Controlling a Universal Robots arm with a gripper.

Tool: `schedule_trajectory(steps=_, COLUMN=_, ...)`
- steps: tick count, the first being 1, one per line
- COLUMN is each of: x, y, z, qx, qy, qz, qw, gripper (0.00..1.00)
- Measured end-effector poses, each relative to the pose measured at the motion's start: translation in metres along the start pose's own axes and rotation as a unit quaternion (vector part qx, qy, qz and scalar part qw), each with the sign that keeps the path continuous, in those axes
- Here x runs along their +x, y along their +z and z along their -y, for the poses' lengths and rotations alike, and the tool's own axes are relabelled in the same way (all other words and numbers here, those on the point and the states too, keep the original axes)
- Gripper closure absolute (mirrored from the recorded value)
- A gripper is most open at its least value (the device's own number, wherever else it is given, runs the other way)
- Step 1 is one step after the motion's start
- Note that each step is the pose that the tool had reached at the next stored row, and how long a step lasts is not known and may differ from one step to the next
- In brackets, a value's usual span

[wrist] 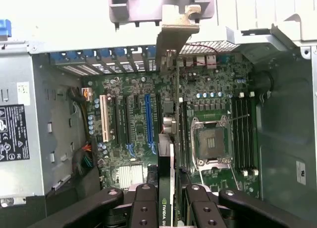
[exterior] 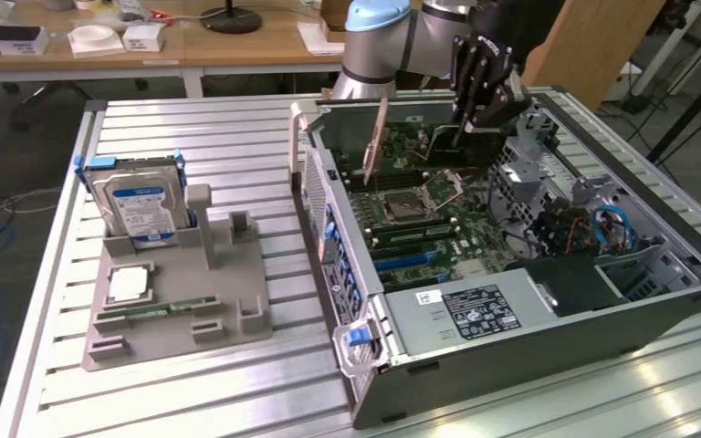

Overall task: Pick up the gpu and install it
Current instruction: 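Insert the gpu into the slot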

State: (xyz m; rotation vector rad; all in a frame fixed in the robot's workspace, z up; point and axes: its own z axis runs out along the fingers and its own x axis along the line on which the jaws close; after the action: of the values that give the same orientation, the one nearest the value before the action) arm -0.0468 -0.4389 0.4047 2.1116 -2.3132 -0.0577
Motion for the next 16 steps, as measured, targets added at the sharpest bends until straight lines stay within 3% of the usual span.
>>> schedule_trajectory(steps=7, x=0.0000, y=0.0002, z=0.0000, qx=-0.0006, qy=-0.032, qz=-0.0011, qw=0.9995, gripper=0.74)
schedule_trajectory(steps=16, x=0.0000, y=0.0004, z=0.0000, qx=-0.0006, qy=-0.033, qz=-0.0011, qw=0.9995, gripper=0.74)
